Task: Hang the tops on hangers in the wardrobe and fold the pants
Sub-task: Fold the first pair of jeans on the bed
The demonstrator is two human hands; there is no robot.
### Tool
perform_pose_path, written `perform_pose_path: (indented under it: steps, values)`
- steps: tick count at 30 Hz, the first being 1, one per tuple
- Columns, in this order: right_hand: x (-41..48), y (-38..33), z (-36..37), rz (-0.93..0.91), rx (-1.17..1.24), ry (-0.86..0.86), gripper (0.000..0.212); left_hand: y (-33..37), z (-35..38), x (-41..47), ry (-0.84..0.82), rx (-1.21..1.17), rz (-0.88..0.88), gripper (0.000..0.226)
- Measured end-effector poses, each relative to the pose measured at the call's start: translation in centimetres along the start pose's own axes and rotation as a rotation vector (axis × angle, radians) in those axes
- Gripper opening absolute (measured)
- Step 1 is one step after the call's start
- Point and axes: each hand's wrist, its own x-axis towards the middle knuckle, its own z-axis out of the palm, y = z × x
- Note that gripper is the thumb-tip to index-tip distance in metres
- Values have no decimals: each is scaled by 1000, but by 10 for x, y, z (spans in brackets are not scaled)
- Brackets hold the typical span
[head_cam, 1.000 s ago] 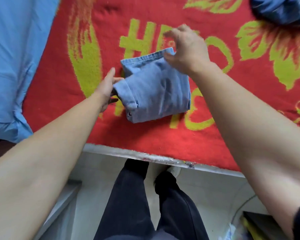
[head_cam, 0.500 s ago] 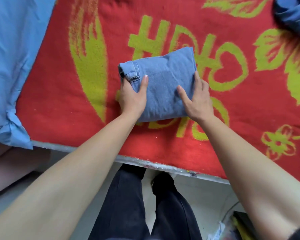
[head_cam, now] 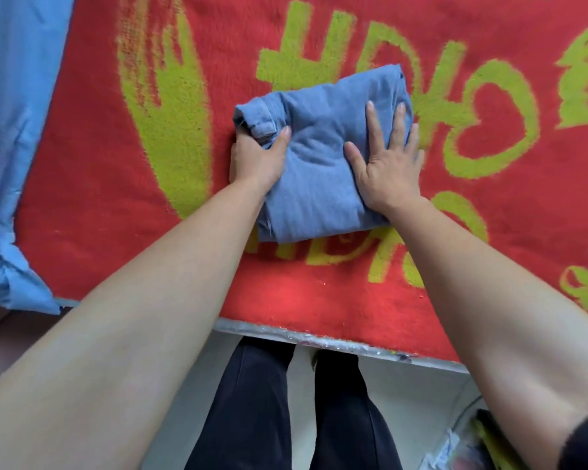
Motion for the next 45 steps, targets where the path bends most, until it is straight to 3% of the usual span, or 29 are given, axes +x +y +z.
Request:
perform_pose_path:
  steps: [3,6,9,11,13,17,20,24,26,29,34,38,40,42,45]
  values:
    - [-5,-6,-23,-7,52,-19,75,17,-20,-8,124,264,-92,104]
    - [15,-18,-73,-169,-56,103,104,61,-45,1,106,575,284,110]
    - [44,-43,-108,-394,-124,54,109,93,-49,15,-221,768,642,82]
    - [54,-52,-109,-437,-163,-64,103,88,-38,17,-367,892,622,84]
    - [55,-47,-101,-402,-245,-215,95,76,-24,15,-463,965,505,100]
    - [57,-34,-102,-314,-242,-299,72,78,-25,23,-663,866,450,105]
    - [65,-48,-117,-222,-289,-464,85,90,-39,27,-794,843,408,97]
    - [67,-46,-117,-125,-301,-556,137,99,-28,18,-666,999,428,97]
    - [70,-45,-113,-141,-365,-527,141,102,-19,16,-620,1018,404,83]
    - [72,-52,-109,-177,-452,-497,114,104,-16,14,-621,1086,333,74]
    - [45,-45,-98,-205,-504,-312,78,93,-13,1,-565,1199,329,85]
    - [1,-25,-76,-334,-518,12,66,63,-16,-22,-352,1242,547,73]
    - [-27,-17,-65,-347,-459,142,54,44,-17,-39,-256,1178,660,57]
    - [-54,-12,-55,-342,-423,198,51,26,-17,-64,-127,1141,714,44]
    - [-94,-5,-48,-380,-407,265,43,-4,-19,-107,-20,1132,718,45]
